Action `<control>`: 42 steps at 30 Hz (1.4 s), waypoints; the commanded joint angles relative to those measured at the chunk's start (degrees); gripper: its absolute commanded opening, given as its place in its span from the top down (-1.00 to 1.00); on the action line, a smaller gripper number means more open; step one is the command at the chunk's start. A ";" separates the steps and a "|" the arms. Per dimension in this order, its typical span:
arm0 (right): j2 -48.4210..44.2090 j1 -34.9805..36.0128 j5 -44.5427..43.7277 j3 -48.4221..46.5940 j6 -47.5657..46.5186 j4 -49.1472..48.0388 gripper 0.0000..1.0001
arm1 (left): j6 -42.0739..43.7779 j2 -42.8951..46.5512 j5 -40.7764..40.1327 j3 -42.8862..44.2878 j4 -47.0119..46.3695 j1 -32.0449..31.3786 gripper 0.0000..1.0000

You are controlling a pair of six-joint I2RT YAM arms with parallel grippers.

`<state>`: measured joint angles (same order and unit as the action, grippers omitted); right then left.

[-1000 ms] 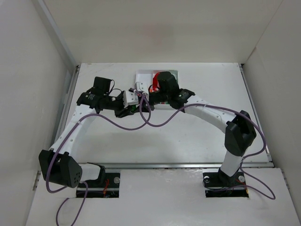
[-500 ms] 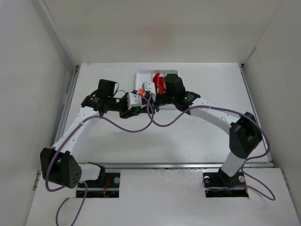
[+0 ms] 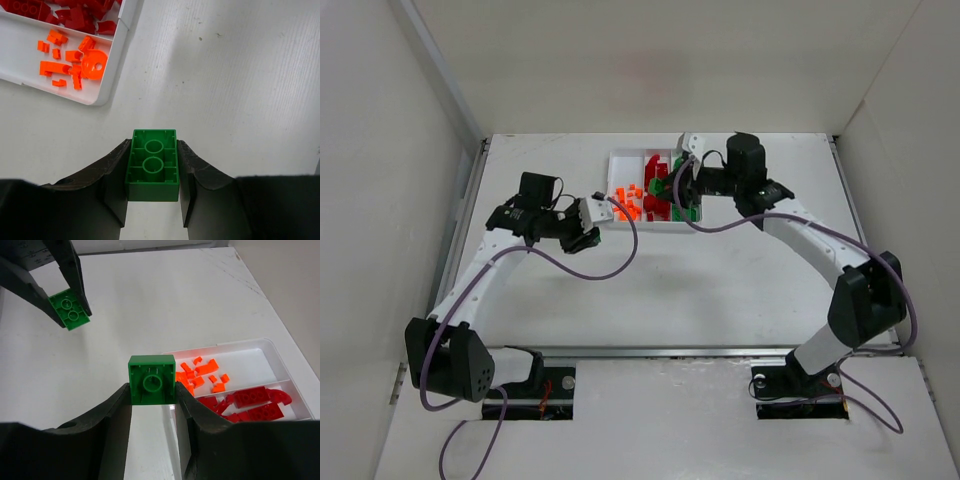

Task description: Sort the legos into containers by color

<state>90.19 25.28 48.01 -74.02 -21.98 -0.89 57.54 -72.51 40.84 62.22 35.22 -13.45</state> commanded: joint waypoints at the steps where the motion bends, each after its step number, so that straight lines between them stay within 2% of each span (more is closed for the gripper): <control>1: 1.38 1.27 -3.95 -0.86 4.64 -2.89 1.00 | -0.67 1.06 -0.49 -0.25 -0.41 -0.08 1.00; 4: 7.16 -1.54 -16.86 -3.75 12.37 -4.03 1.00 | -4.61 0.53 -1.03 -0.25 -3.82 -0.08 1.00; 6: 11.30 -4.25 -26.15 -6.30 22.56 -4.04 1.00 | -10.04 0.53 -2.42 -0.77 -6.47 -0.08 1.00; 8: 17.28 -5.76 -28.84 -9.99 29.41 -4.04 1.00 | -14.36 0.53 -2.43 -0.78 -10.51 -0.08 1.00; 11: 24.21 -6.29 -31.48 -16.22 30.24 -2.98 0.96 | -22.19 0.00 -1.56 -0.08 -13.76 1.06 1.00; 13: 26.95 -6.29 -33.57 -18.96 30.24 -1.15 0.79 | -25.09 -0.53 0.99 1.06 -14.47 1.06 1.00; 18: 31.44 -6.29 -39.21 -22.83 30.24 0.01 0.62 | -30.19 -1.05 6.70 1.68 -15.01 2.11 1.00; 20: 31.97 -6.29 -39.83 -23.36 30.24 0.01 0.38 | -30.73 -1.05 9.51 2.21 -15.53 2.64 1.00; 21: 31.98 -6.29 -39.83 -23.89 30.24 0.01 0.19 | -30.73 -1.05 10.48 2.21 -15.53 2.64 1.00; 22: 32.50 -6.29 -39.05 -23.89 29.37 0.01 -0.01 | -30.73 -1.05 11.88 2.82 -15.53 2.64 1.00; 23: 32.50 -6.29 -38.17 -23.89 28.75 0.01 -0.38 | -30.73 -1.05 12.59 2.82 -15.53 3.16 1.00; 25: 31.63 -6.29 -35.19 -23.89 27.08 0.01 -0.87 | -29.07 -1.58 13.73 3.43 -14.49 3.17 1.00; 26: 31.01 -6.29 -34.31 -23.20 25.07 0.01 -1.00 | -28.10 -1.58 14.70 3.44 -13.87 3.17 1.00; 28: 28.22 -6.29 -32.28 -21.10 22.52 0.01 -1.00 | -24.33 -1.58 15.84 4.14 -11.60 3.17 1.00; 31: 23.47 -5.42 -29.57 -17.40 13.48 0.01 -1.00 | -17.24 -2.11 18.66 5.55 -8.43 3.17 1.00; 32: 19.27 -4.89 -27.72 -14.08 10.23 0.01 -1.00 | -14.67 -2.11 19.18 6.33 -5.89 3.17 1.00; 33: 17.14 -4.89 -25.18 -12.39 5.07 0.01 -1.00 | -11.95 -2.11 19.71 7.21 -4.48 3.17 1.00; 34: 15.29 -4.89 -17.24 -10.99 4.06 0.01 -1.00 | -8.70 -2.11 20.24 7.22 -2.98 3.17 1.00; 35: 12.23 -4.89 -12.72 -9.14 4.05 0.01 -1.00 | 1.94 -2.11 20.24 7.91 1.82 3.17 1.00; 38: 10.62 -4.89 -0.60 -9.13 13.07 0.01 -1.00 | 10.39 -0.71 16.48 7.92 4.77 2.64 1.00; 39: 10.62 -4.89 1.37 -10.08 16.93 0.01 -1.00 | 11.01 -0.70 14.72 7.92 3.38 1.16 1.00; 40: 11.23 -4.89 3.39 -10.70 25.41 -0.78 -1.00 | 11.02 -0.01 11.14 7.14 1.97 1.15 1.00; 42: 13.42 -3.15 10.07 -12.89 31.97 -2.89 -1.00 | 11.02 2.19 8.39 5.47 -4.59 0.45 1.00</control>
<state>101.27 20.43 44.64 -83.96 -1.48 -0.34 61.43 -74.50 52.77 67.90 34.72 -12.10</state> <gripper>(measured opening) 0.999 0.333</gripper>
